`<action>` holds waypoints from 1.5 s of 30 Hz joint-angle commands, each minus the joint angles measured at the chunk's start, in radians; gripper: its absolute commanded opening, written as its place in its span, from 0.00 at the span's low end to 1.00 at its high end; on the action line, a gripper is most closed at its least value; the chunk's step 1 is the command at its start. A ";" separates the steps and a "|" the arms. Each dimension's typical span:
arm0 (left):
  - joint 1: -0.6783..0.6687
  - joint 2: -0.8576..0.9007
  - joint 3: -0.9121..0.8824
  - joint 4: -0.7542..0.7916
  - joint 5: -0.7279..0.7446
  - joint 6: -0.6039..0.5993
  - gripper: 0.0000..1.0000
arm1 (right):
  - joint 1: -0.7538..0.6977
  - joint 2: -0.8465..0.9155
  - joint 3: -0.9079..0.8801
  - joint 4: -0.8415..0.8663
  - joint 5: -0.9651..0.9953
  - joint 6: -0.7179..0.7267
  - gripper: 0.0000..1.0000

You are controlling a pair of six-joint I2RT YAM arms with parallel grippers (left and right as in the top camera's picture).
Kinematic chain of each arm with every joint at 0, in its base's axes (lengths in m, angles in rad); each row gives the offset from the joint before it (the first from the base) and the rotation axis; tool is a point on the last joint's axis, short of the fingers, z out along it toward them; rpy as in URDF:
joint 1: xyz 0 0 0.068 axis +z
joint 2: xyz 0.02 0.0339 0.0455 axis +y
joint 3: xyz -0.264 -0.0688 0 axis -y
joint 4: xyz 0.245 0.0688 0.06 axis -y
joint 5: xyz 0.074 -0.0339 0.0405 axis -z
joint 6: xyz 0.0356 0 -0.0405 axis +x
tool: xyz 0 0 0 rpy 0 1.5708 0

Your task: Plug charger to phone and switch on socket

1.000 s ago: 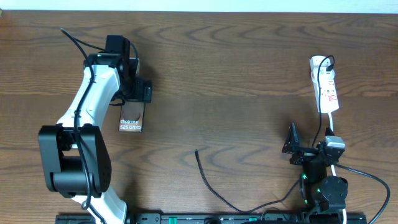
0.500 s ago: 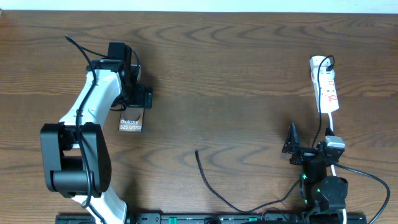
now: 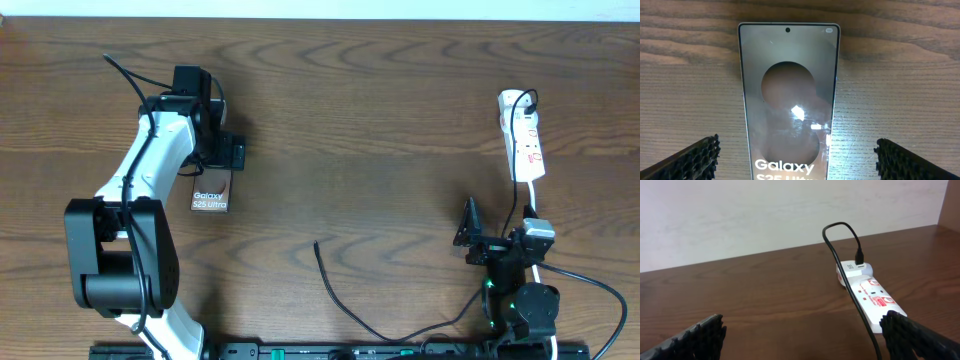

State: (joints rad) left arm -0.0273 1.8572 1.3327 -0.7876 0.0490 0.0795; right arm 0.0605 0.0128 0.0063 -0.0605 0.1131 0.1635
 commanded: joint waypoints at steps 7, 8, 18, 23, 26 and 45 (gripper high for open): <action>0.003 0.013 -0.034 0.031 -0.009 0.010 0.98 | 0.005 -0.006 -0.001 -0.003 0.011 -0.015 0.99; 0.003 0.013 -0.041 0.039 -0.009 0.010 0.98 | 0.005 -0.006 -0.001 -0.003 0.011 -0.015 0.99; 0.003 0.013 -0.075 0.077 -0.009 0.010 0.98 | 0.005 -0.006 -0.001 -0.003 0.011 -0.015 0.99; 0.003 0.019 -0.076 0.109 -0.009 0.010 0.98 | 0.005 -0.006 -0.001 -0.003 0.011 -0.015 0.99; 0.003 0.040 -0.077 0.121 -0.009 0.010 0.98 | 0.005 -0.006 -0.001 -0.003 0.011 -0.015 0.99; 0.007 0.064 -0.077 0.132 -0.050 0.021 0.98 | 0.005 -0.006 -0.001 -0.003 0.011 -0.015 0.99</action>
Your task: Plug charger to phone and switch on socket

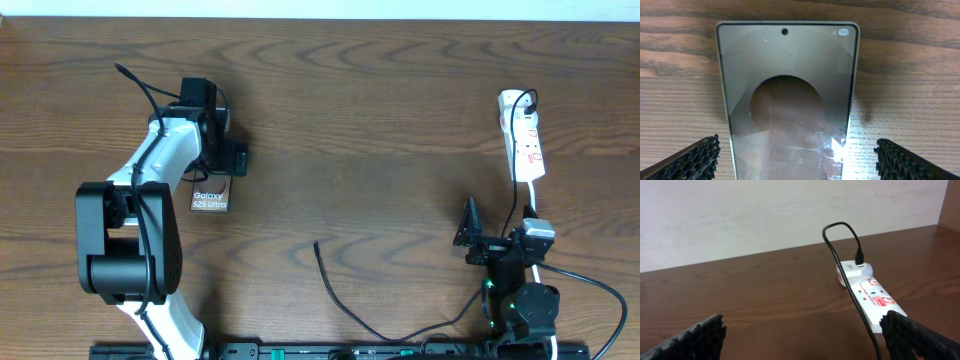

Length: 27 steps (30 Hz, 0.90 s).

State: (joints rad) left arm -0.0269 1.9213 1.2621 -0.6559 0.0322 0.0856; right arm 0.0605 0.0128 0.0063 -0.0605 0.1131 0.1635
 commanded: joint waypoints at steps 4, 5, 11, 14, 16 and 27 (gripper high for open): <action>0.011 0.001 -0.006 0.003 -0.033 0.015 0.98 | 0.005 -0.006 -0.001 -0.003 0.011 -0.015 0.99; 0.011 0.002 -0.006 0.005 -0.033 0.015 0.98 | 0.005 -0.006 -0.001 -0.003 0.011 -0.015 0.99; 0.011 0.003 -0.006 0.011 -0.032 0.015 0.98 | 0.005 -0.006 -0.001 -0.003 0.011 -0.015 0.99; 0.011 0.008 -0.006 0.014 -0.025 0.016 0.98 | 0.005 -0.006 -0.001 -0.003 0.011 -0.015 0.99; 0.011 0.015 -0.006 0.014 -0.025 0.016 0.98 | 0.005 -0.006 -0.001 -0.003 0.011 -0.015 0.99; 0.011 0.026 -0.006 0.011 -0.025 0.019 0.98 | 0.005 -0.006 -0.001 -0.003 0.011 -0.015 0.99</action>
